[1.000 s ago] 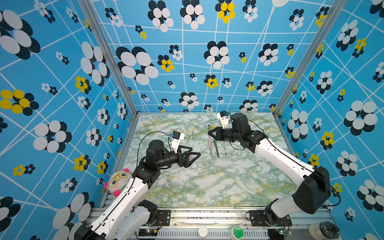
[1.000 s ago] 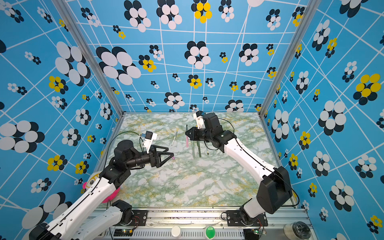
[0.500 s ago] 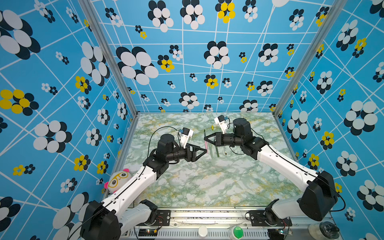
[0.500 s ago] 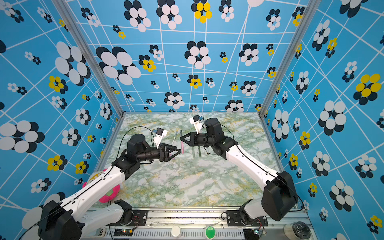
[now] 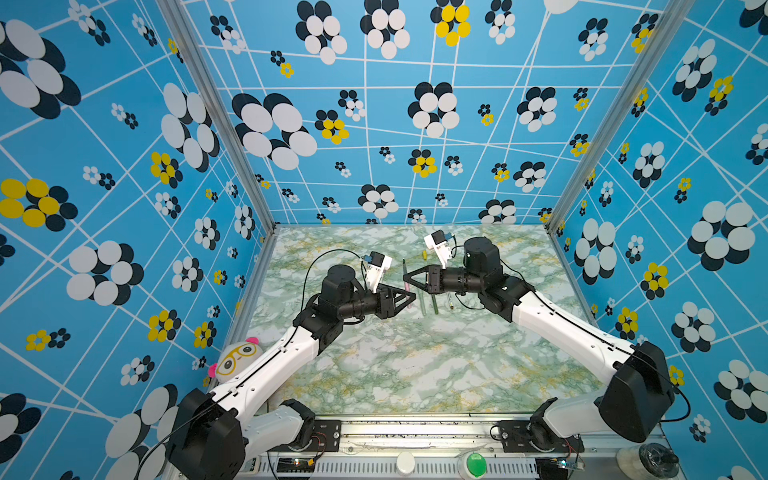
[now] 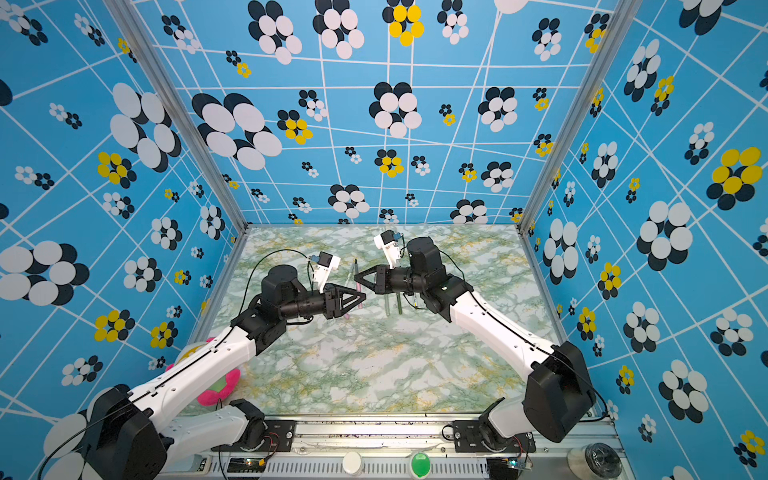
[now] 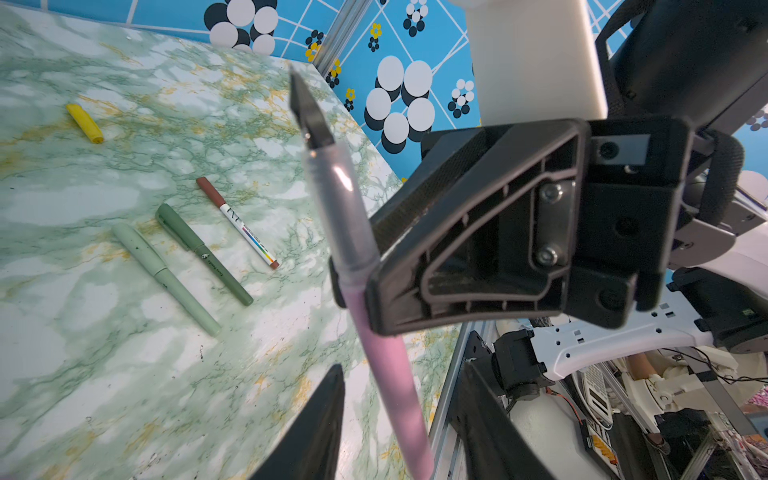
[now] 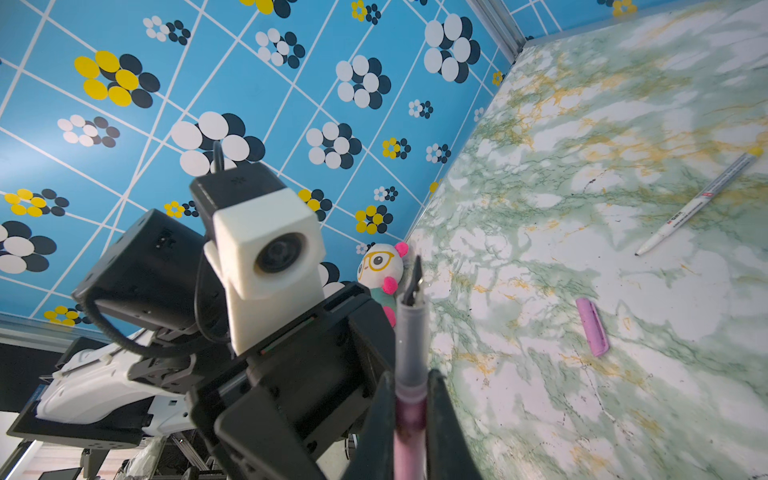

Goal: Insert the pens into the pen caps
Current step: 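Close the left gripper on the pink pen held by the right gripper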

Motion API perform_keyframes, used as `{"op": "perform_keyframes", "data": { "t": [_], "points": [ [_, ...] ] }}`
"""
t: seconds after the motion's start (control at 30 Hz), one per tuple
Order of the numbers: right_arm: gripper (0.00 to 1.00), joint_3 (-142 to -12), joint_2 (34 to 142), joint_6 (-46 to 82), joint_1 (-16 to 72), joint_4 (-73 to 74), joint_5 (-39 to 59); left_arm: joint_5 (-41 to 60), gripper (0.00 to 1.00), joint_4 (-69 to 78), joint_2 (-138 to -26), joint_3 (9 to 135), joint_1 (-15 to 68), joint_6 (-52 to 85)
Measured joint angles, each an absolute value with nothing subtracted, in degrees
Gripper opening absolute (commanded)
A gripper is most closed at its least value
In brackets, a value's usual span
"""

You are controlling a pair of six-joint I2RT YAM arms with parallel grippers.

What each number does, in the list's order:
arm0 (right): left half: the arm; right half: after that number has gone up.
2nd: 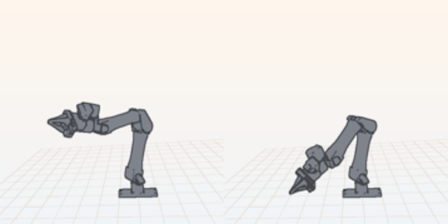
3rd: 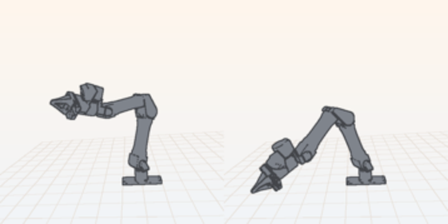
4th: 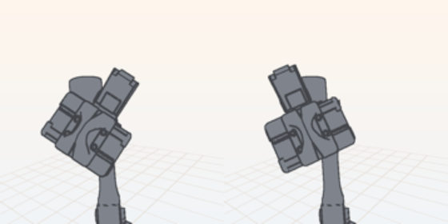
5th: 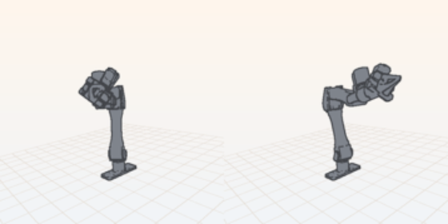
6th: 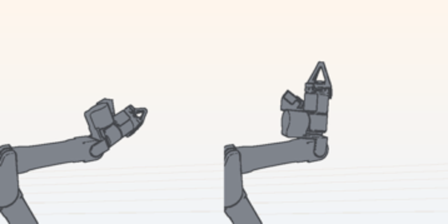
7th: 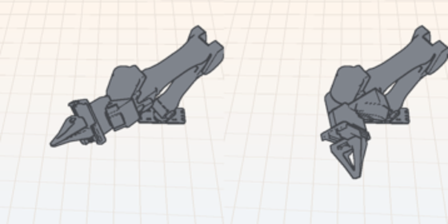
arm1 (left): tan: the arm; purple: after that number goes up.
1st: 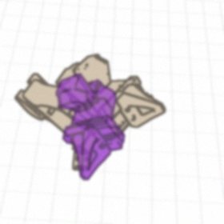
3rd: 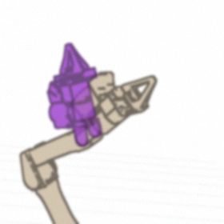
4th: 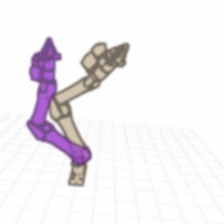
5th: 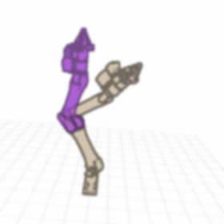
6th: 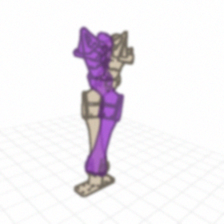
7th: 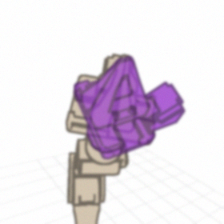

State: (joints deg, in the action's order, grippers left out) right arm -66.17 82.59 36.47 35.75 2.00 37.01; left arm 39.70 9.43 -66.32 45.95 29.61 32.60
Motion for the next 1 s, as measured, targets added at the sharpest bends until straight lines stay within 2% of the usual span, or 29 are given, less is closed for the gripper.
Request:
{"op": "perform_keyframes", "data": {
  "t": [0.13,0.33,0.57,0.67,0.73,1.0],
  "points": [
    [0.04,-66.11,82.56,36.45,35.83,2.02,37.01,39.31,0.25,9.47,-66.32,46.04,29.74,32.75],
    [0.03,-66.11,82.54,36.42,35.88,2.07,37.01,38.46,0.18,9.41,-66.32,46.17,29.71,32.73],
    [0.06,-66.11,82.00,35.35,35.83,2.11,36.45,37.21,0.06,9.21,-66.32,46.17,29.65,33.45],
    [0.13,-66.11,82.00,35.31,35.83,1.96,36.25,36.84,0.01,9.02,-66.32,46.17,29.65,33.17],
    [0.22,-66.11,82.00,35.24,35.83,1.83,36.03,36.62,0.00,8.86,-66.32,46.17,29.67,32.73],
    [0.39,-67.18,81.91,33.71,35.90,-2.11,35.11,32.18,0.00,2.72,-65.52,46.19,28.64,29.06]
  ]
}}
